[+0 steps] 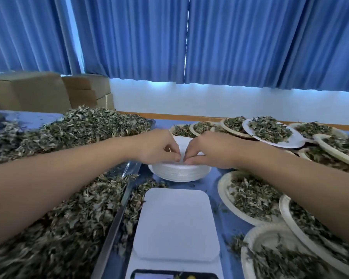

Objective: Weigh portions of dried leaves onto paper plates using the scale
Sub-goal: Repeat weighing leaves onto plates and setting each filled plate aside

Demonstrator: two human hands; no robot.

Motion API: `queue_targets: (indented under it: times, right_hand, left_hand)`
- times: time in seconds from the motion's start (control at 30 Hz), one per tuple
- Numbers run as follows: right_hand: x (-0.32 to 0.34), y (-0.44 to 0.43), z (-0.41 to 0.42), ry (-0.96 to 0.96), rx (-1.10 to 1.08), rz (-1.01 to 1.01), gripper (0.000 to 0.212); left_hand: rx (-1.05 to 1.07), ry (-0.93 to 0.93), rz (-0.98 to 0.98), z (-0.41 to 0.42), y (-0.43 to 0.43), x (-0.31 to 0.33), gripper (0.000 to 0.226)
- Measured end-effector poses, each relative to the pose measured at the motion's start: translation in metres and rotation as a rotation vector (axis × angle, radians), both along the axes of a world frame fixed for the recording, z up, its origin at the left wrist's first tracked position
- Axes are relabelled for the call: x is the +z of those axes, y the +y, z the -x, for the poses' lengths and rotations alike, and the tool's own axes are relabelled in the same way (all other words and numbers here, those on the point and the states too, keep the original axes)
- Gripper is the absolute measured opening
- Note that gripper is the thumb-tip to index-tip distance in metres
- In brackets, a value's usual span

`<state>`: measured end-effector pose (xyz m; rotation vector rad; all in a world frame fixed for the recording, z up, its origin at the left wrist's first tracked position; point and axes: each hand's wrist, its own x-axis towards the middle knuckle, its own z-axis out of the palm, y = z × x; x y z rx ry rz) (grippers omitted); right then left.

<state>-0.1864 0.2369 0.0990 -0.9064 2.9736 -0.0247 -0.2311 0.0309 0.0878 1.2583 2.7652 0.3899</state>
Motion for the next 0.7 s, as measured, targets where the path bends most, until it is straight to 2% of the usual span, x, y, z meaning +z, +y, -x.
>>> queue_targets:
  times: [0.17,0.33,0.47,0.6,0.7]
  right_hand:
    - [-0.002,0.001,-0.007,0.003,0.033,0.094,0.020]
    - [-0.005,0.000,-0.010,0.055,0.080,0.047,0.022]
    - [-0.005,-0.004,-0.013,0.104,0.102,-0.084,0.030]
    - [-0.010,-0.009,-0.020,0.237,0.162,-0.285,0.040]
    - [-0.015,-0.008,-0.024,0.310,0.217,-0.387,0.030]
  left_hand:
    - [-0.070,-0.043,-0.119,-0.004,-0.011,-0.009,0.014]
    - [-0.086,-0.025,-0.164,-0.002,-0.021,-0.017,0.016]
    - [-0.109,0.000,-0.171,-0.004,-0.024,-0.017,0.016]
    - [-0.099,-0.002,-0.174,-0.006,-0.024,-0.016,0.015]
    - [-0.089,-0.005,-0.178,-0.008,-0.023,-0.015,0.015]
